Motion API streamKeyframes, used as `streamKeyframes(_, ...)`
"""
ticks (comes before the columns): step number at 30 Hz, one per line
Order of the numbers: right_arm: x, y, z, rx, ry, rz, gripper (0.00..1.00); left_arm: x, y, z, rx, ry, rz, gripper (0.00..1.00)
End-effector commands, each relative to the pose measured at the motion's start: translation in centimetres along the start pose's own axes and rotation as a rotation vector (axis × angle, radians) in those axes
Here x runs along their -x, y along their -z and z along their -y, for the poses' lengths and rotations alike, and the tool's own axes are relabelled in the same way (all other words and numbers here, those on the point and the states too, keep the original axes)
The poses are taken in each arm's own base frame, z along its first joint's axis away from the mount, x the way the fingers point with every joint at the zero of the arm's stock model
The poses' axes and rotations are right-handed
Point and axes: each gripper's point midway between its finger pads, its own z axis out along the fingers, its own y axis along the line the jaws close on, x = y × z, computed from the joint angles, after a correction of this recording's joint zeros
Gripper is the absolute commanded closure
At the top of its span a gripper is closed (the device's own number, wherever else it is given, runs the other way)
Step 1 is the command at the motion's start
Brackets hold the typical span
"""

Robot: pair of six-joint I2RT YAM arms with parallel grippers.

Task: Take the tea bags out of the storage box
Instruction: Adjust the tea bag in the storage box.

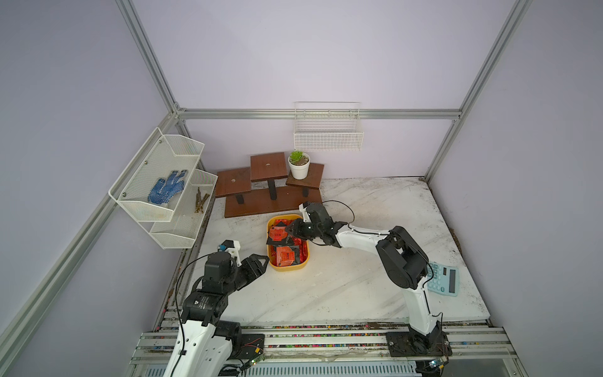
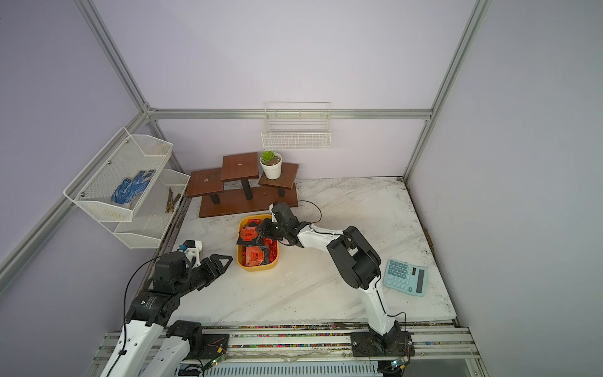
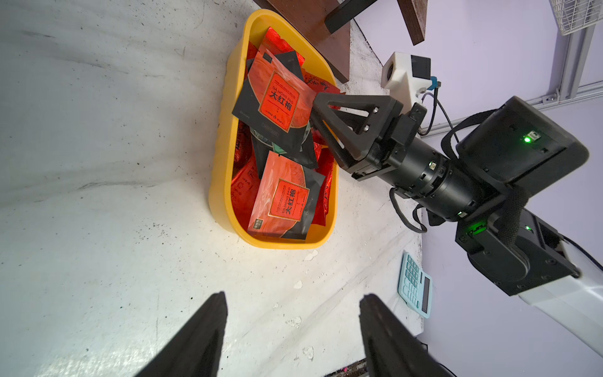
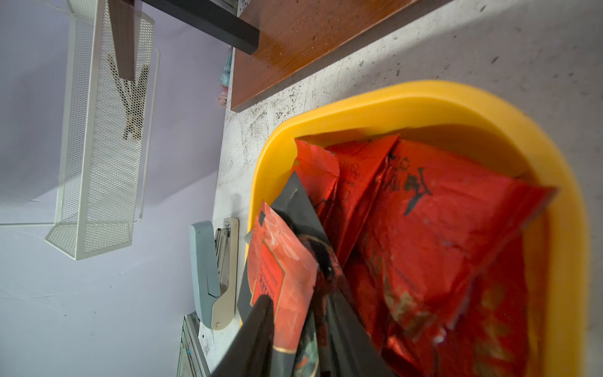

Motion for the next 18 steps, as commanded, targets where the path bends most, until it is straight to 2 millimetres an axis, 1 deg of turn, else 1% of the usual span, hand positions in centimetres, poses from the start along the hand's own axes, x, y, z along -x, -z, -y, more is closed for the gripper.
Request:
streamKeyframes(1,0.3,0.7,-1.5,0.037,0.025,0.011,0.67,0.6,0.5,0.8,-0.018,0.000,0.027,0.32)
streamKeyframes(11,0.7,0.1,-2.4,0.086,0.019,0.015,0.73,0.4,0.4,0.5,-0.011,0.005,0.020,0.32)
streamKeyframes(18,0.5,-0.5,-1.9,0.084,0.004,0.001,0.77,0.4,0.4,0.5,-0.009,0.005,0.020,0.32)
